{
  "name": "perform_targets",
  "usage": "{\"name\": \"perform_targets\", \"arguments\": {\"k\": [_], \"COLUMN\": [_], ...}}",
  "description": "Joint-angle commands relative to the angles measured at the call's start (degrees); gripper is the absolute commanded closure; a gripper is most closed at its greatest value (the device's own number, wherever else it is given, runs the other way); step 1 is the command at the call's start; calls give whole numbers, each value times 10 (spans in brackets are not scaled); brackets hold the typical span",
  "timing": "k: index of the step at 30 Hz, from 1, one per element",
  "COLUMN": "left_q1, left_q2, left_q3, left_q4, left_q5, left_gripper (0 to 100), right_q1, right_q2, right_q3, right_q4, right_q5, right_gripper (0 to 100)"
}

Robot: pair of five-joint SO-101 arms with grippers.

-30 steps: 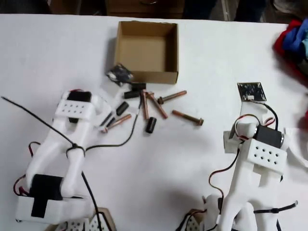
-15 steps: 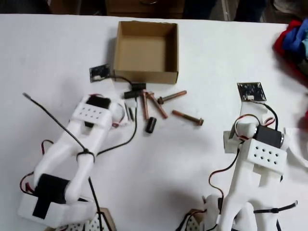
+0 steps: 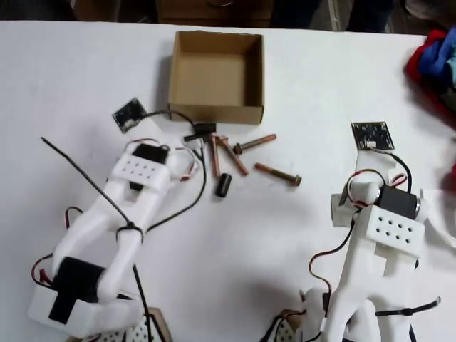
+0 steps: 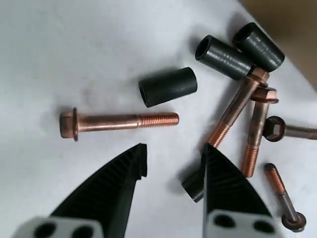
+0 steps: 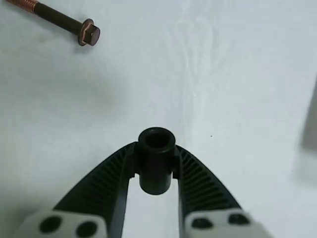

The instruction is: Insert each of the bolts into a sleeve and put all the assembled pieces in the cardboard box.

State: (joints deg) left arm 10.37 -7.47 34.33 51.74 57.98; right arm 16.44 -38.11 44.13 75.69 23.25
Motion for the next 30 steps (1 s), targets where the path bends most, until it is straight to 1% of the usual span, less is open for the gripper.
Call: {"name": "perform_targets", "arguments": {"k": [1, 5, 9, 11, 13, 23, 28, 30], "left_q1": [25, 10, -31, -53, -62, -62, -61, -62], "left_q2": [-23, -23, -22, -22, -21, -21, -21, -21], "left_q3": [-7, -7, -7, -3, -2, -1, 34, 44], "left_q4": [52, 59, 56, 42, 39, 42, 38, 33], "left_q5": [30, 32, 33, 33, 30, 31, 26, 10], "left_gripper": [804, 804, 804, 804, 804, 804, 805, 805], "right_q1": [7, 6, 6, 6, 5, 7, 7, 7], "right_q2": [-18, -18, -18, -18, -18, -18, -19, -19], "right_q3": [-3, -3, -3, -3, -3, -4, -3, -3], "right_q4": [-5, -5, -5, -5, -5, -4, -3, -3], "right_q5": [-1, -1, -1, -1, -1, -1, -1, -1], "right_gripper": [976, 976, 976, 976, 976, 976, 976, 976]}}
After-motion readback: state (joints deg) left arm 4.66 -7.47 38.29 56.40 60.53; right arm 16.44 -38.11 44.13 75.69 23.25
